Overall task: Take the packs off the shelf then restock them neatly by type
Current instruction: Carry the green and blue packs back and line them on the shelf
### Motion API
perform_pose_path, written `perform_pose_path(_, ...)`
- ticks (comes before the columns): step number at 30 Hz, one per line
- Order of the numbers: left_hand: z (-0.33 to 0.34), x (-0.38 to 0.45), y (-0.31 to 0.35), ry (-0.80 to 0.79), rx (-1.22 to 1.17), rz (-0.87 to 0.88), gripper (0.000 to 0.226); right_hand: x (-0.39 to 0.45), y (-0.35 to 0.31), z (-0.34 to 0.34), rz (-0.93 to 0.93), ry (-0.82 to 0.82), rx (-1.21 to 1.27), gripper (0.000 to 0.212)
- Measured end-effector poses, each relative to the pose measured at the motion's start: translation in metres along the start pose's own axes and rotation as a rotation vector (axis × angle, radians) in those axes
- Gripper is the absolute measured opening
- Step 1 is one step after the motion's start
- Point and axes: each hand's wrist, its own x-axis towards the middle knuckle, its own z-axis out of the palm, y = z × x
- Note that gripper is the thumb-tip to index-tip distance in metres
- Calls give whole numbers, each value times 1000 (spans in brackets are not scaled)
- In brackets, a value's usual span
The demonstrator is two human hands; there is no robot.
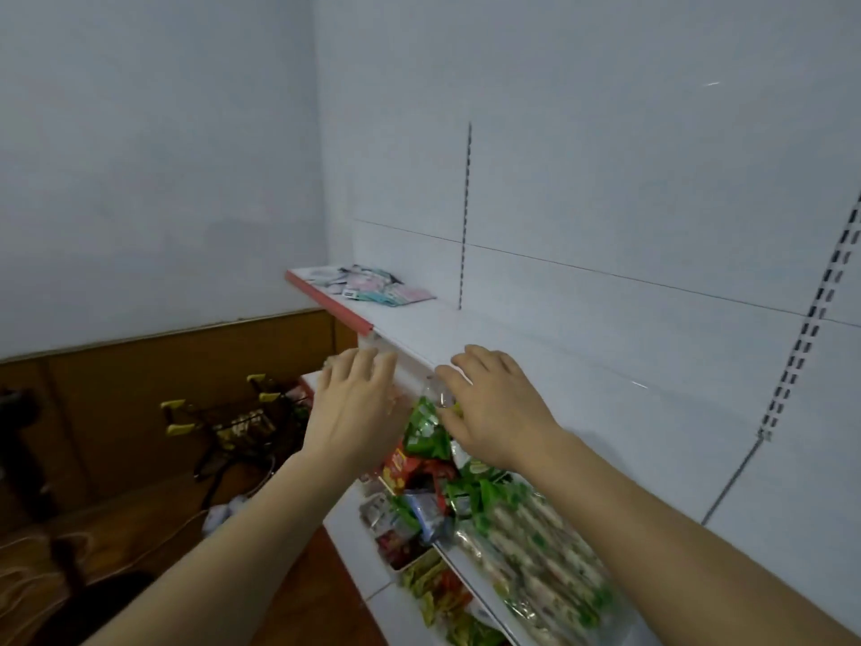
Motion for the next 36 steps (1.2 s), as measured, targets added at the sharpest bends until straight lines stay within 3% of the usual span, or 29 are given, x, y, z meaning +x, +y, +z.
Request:
perform_pose_path(13,21,-40,-226,-150,118,-304,59,154,-165,118,-232,-100,109,60)
perform_pose_path(21,101,-30,-335,-306,172,-473,60,251,-224,237,-410,-205,238,60)
perform_pose_path(36,246,1,-505,-498,120,-680,63,400,-310,437,-530,-454,280,62)
